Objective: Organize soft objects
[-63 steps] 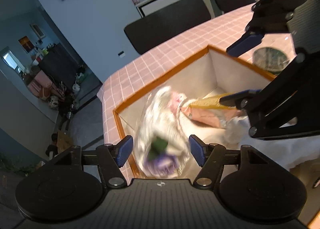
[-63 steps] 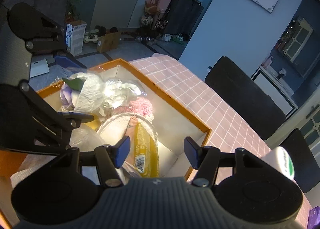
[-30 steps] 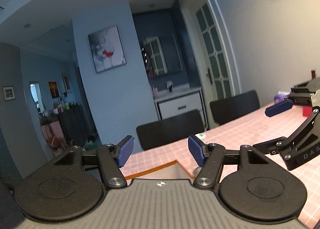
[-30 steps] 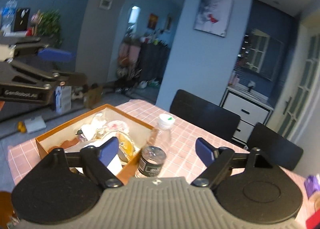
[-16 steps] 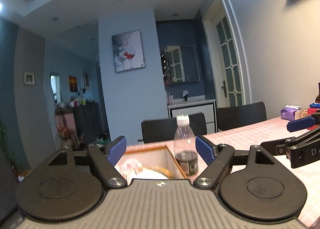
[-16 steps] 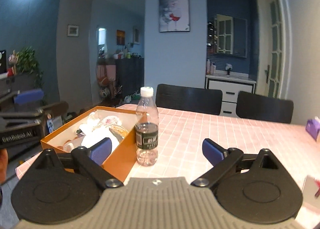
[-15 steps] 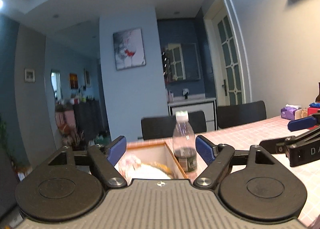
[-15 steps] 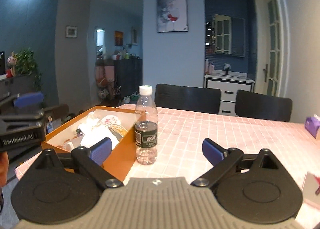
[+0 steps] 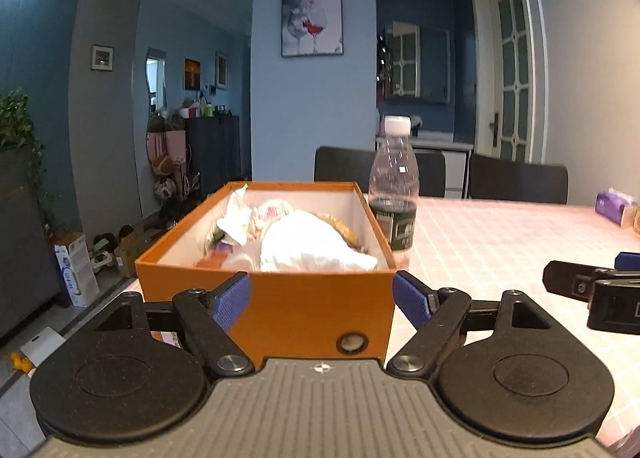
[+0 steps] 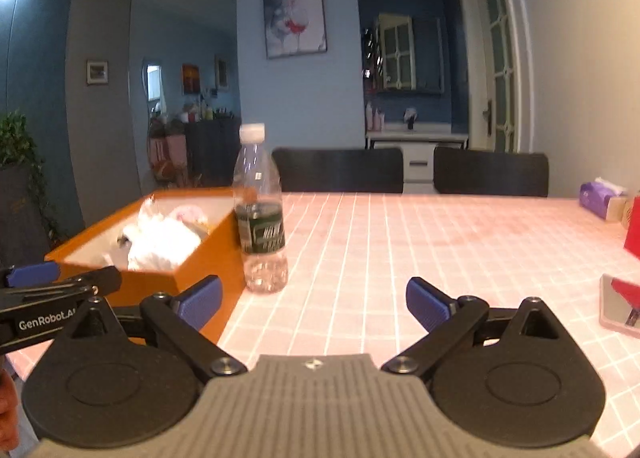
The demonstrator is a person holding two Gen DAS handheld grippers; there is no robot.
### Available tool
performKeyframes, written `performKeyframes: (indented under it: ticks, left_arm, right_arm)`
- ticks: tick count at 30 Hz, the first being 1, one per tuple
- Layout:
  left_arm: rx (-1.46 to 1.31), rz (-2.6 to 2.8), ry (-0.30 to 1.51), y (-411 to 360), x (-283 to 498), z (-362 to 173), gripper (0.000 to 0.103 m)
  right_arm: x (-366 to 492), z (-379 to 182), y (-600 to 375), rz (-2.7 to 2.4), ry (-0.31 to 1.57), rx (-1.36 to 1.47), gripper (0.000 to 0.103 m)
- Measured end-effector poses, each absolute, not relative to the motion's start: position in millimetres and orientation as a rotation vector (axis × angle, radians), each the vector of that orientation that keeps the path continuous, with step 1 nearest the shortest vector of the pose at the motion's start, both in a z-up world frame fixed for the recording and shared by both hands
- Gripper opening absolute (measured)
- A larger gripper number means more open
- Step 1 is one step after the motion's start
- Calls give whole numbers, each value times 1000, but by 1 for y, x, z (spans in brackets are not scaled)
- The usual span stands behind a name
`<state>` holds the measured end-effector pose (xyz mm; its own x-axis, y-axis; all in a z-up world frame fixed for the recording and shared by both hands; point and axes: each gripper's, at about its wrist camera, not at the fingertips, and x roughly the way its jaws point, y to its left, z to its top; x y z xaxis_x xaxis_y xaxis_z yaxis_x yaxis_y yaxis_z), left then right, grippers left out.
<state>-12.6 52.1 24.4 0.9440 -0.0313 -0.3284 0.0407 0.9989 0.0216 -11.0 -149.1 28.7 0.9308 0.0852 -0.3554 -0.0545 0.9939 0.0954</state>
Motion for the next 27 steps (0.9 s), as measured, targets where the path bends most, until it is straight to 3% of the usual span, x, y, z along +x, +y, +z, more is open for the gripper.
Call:
performKeyframes:
  ticks: [12, 27]
  left_arm:
    - [31, -33, 444, 51, -12, -3, 94]
    - [33, -37, 457, 42, -8, -1, 94]
  right_arm:
    - [10, -5, -150, 67, 478, 132, 97]
    - [12, -8, -150, 62, 484, 132, 97]
